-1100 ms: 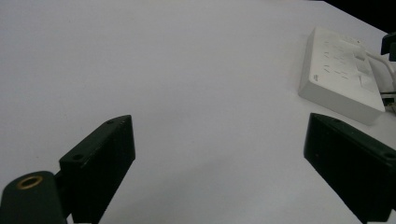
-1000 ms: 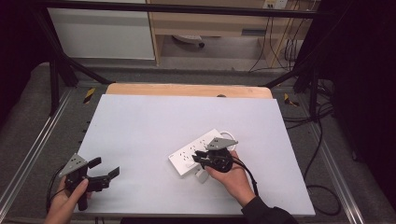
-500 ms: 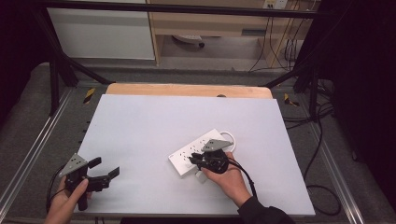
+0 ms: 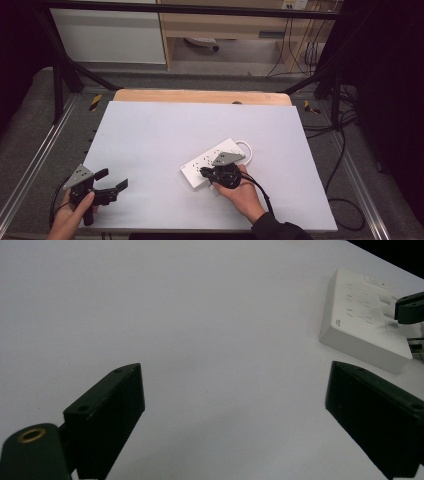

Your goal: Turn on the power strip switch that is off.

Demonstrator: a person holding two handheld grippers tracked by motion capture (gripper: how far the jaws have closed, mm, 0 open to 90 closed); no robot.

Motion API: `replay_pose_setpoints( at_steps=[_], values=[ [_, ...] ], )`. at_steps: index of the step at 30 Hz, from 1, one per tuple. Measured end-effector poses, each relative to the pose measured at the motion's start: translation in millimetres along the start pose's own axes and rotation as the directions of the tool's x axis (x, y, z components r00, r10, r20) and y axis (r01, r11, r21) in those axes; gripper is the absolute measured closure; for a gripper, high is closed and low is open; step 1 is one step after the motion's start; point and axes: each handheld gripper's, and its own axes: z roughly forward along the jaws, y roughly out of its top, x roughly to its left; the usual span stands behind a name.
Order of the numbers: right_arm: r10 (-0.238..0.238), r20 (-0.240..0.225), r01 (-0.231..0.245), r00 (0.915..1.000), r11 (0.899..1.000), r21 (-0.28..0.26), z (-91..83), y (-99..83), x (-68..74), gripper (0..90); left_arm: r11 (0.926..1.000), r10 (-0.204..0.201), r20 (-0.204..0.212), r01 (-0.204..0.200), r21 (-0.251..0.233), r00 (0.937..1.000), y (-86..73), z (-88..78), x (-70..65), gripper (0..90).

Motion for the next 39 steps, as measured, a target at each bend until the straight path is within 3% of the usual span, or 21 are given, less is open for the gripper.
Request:
replay_pose_setpoints(
  at_steps=[14,39],
  values=[
    [-0.036,0.021,0.036,0.9991,0.999,-0.005,1.1,-3.9,0.8,90.0,1.0,0.001,0.0,-0.001,-0.001,1.0,0.0,-0.1,0.0,8.7],
    [-0.028,0.031,0.028,0.9991,1.0,-0.003,2.3,-7.1,-3.4,90.0,1.0,0.002,0.0,-0.002,-0.002,1.0,-0.1,-0.3,0.3,8.7]
  ],
)
